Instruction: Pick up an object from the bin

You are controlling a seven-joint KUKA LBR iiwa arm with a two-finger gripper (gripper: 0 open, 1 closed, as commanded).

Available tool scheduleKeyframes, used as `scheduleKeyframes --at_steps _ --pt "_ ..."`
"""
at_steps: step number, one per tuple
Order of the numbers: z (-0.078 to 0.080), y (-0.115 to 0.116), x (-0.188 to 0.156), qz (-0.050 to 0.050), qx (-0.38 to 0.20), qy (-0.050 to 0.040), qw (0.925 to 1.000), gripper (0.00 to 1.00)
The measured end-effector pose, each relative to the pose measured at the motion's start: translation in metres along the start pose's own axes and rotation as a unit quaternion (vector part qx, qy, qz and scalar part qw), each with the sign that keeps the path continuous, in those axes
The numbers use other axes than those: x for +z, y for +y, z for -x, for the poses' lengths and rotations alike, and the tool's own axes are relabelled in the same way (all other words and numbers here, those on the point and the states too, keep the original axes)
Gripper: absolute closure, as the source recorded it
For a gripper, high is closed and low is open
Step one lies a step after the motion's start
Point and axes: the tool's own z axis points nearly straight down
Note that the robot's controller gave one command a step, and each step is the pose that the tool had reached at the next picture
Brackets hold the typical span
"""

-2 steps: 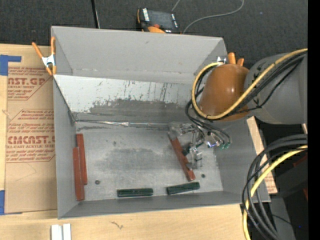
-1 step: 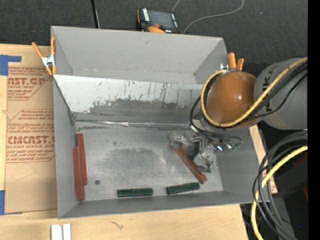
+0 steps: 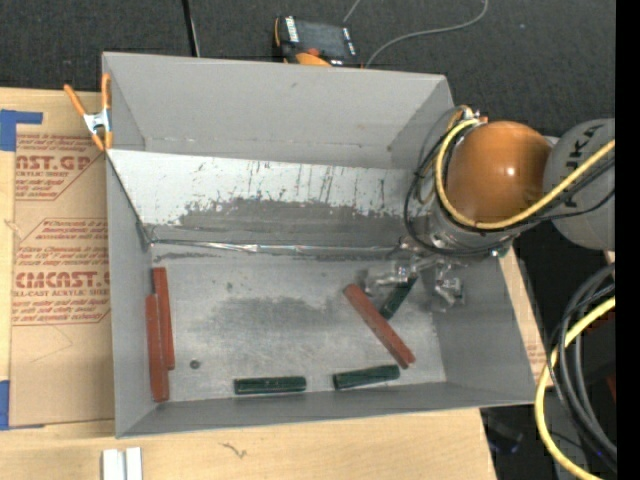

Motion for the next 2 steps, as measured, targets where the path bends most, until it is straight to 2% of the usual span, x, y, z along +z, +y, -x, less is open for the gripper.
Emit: scheduleKeyframes --at_steps 1,2 --pt "-0.002 -0.001 0.0 -0.001 0.0 0.0013 1.0 1.0" --pt "-0.005 0.012 -0.144 -0.004 -0.09 0.0023 0.9959 1.0"
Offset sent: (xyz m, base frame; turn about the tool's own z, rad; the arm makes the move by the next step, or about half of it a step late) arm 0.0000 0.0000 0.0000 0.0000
